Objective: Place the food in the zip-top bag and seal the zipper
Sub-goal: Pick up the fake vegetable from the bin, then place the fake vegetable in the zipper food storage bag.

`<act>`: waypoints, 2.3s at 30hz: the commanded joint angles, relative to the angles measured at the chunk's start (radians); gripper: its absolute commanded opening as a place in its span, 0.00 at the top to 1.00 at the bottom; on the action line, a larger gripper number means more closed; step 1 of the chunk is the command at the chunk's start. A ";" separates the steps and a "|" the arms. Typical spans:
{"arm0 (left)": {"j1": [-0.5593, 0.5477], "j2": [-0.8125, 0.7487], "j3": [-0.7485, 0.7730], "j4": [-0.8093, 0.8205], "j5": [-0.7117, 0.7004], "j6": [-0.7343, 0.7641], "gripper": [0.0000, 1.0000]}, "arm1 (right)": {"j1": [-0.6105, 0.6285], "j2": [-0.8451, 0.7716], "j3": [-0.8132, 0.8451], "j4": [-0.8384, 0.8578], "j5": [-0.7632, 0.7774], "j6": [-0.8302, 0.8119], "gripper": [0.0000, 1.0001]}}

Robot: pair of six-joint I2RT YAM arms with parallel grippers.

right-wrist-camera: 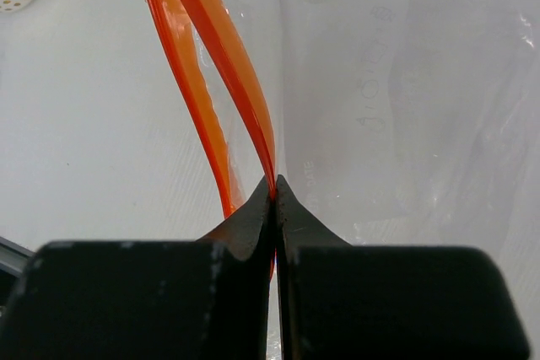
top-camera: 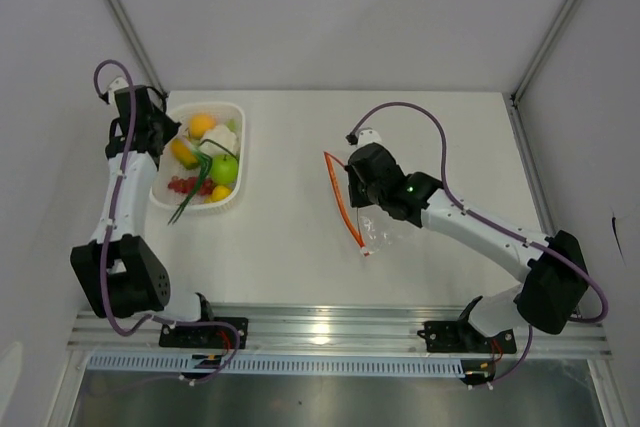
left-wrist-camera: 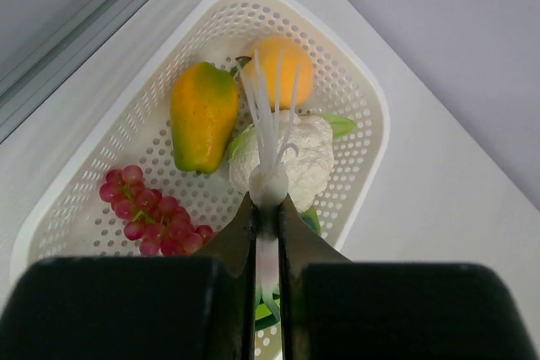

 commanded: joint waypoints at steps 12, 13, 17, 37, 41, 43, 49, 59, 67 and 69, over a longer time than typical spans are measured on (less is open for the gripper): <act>-0.030 -0.239 -0.050 0.001 0.203 -0.082 0.99 | 0.017 -0.062 0.010 -0.038 0.089 0.008 1.00; -0.036 -0.256 -0.070 0.010 0.237 -0.084 1.00 | 0.016 -0.060 0.013 -0.039 0.087 0.005 1.00; -0.070 -0.342 -0.142 -0.012 0.337 -0.087 1.00 | 0.011 -0.045 0.026 -0.045 0.094 -0.012 1.00; -0.402 -0.539 -0.177 -0.245 0.463 -0.067 1.00 | 0.039 -0.005 0.074 -0.061 0.167 -0.049 1.00; -0.499 -0.490 -0.188 -0.232 0.463 -0.114 1.00 | 0.082 0.015 0.072 -0.053 0.196 -0.044 1.00; -0.536 -0.447 -0.170 -0.252 0.420 -0.110 0.99 | 0.114 0.027 0.074 -0.051 0.210 -0.044 1.00; -0.608 -0.378 -0.121 -0.249 0.376 -0.165 0.99 | 0.171 0.049 0.072 -0.050 0.241 -0.018 1.00; -0.711 -0.243 -0.062 -0.255 0.309 -0.297 0.99 | 0.218 0.067 0.088 -0.041 0.247 0.016 1.00; -0.769 -0.177 -0.055 -0.298 0.126 -0.444 0.99 | 0.244 0.080 0.114 -0.035 0.261 0.069 1.00; -0.775 -0.162 -0.036 -0.315 0.117 -0.464 0.99 | 0.255 0.089 0.125 -0.041 0.265 0.077 1.00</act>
